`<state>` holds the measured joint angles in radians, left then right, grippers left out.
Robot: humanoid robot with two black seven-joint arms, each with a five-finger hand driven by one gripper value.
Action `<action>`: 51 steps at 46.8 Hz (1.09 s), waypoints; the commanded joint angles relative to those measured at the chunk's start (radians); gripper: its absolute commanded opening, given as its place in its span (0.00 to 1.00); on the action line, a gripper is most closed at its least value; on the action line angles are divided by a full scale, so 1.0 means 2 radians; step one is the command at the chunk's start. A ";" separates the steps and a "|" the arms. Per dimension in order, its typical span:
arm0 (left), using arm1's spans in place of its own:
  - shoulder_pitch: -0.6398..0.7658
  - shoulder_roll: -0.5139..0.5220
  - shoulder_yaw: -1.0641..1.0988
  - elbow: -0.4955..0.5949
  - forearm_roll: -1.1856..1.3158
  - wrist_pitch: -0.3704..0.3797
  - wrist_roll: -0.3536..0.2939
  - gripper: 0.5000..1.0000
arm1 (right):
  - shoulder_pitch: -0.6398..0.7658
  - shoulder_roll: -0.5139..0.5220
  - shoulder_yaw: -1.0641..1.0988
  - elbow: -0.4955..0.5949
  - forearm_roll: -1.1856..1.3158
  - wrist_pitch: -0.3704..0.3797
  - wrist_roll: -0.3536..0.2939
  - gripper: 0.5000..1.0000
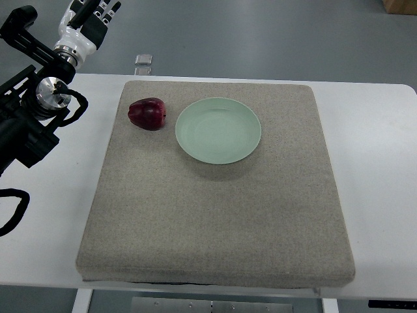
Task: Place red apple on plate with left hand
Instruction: 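Raise the left hand and open its fingers above the board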
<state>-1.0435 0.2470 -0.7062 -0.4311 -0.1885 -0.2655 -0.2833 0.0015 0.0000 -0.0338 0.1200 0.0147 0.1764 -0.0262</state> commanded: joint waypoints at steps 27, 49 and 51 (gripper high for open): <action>0.017 -0.023 -0.001 0.010 -0.001 0.015 -0.011 0.99 | 0.000 0.000 0.000 0.000 0.000 0.000 0.000 0.86; 0.010 -0.028 0.017 0.029 0.042 0.040 -0.010 0.97 | 0.000 0.000 0.000 0.000 0.000 0.000 0.000 0.86; 0.010 -0.031 0.019 0.031 0.062 0.048 -0.010 0.97 | 0.000 0.000 0.000 0.000 0.000 0.000 0.000 0.86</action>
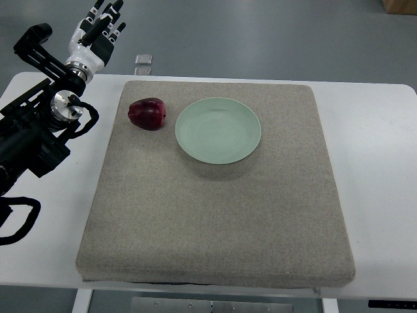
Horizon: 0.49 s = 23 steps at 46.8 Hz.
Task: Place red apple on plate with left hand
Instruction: 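Raise the left hand and open its fingers above the board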
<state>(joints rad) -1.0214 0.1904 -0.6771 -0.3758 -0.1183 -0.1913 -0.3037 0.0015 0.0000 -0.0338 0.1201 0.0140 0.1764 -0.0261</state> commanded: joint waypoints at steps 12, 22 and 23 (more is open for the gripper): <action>-0.009 -0.002 0.006 0.001 0.063 0.049 -0.001 0.98 | 0.000 0.000 0.000 0.001 0.000 0.000 0.000 0.86; -0.021 0.004 0.035 -0.002 0.069 0.045 0.003 0.98 | 0.000 0.000 0.000 0.000 0.000 0.000 0.000 0.86; -0.022 0.005 0.043 -0.002 0.071 0.045 0.003 0.98 | 0.000 0.000 0.000 0.000 0.000 0.000 0.000 0.86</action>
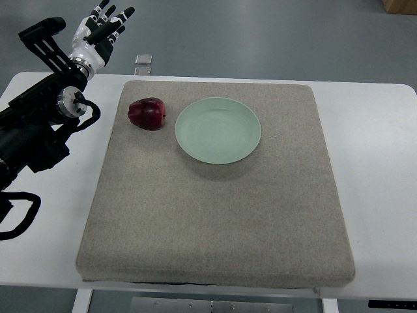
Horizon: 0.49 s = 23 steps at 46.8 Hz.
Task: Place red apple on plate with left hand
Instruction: 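Raise the left hand and open its fingers above the board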
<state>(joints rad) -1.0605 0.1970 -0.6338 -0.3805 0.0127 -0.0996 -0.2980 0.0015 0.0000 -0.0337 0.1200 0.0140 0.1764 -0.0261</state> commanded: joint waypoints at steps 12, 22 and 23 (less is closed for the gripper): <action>-0.017 0.011 0.145 0.000 0.093 -0.004 0.000 0.97 | 0.000 0.000 0.000 0.000 0.001 0.000 0.000 0.86; -0.024 0.043 0.162 -0.027 0.198 -0.020 0.003 0.98 | 0.000 0.000 0.000 0.000 0.000 0.000 0.000 0.86; -0.025 0.045 0.166 -0.030 0.211 -0.021 0.003 0.98 | 0.000 0.000 0.000 0.001 0.000 0.000 0.000 0.86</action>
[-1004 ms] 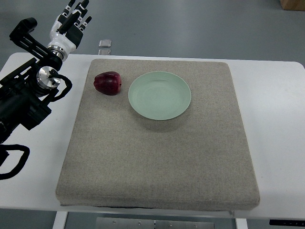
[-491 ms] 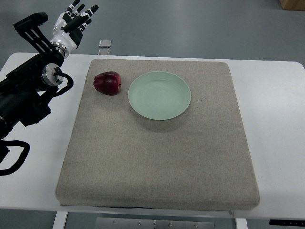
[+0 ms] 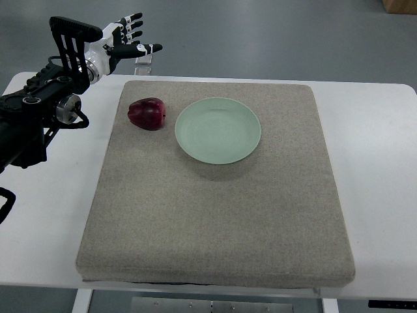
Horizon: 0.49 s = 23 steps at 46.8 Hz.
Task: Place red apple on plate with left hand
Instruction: 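Reach the left hand down over the red apple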
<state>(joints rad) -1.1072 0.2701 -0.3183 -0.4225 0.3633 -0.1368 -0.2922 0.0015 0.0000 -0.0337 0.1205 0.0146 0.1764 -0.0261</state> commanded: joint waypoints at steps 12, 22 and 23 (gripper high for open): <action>-0.018 0.026 0.080 -0.024 0.163 -0.028 0.000 0.98 | 0.000 0.000 0.000 0.000 0.000 0.000 0.000 0.86; -0.049 0.036 0.128 -0.024 0.187 -0.071 0.000 0.98 | 0.000 0.000 0.000 0.000 0.000 0.000 0.000 0.86; -0.053 0.036 0.135 -0.024 0.187 -0.077 0.000 0.98 | 0.000 0.000 0.000 0.000 0.000 0.000 0.000 0.86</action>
<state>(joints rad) -1.1917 0.3376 -0.0806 -0.4713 0.7347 -0.2540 -0.2915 0.0015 0.0000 -0.0338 0.1199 0.0143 0.1764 -0.0261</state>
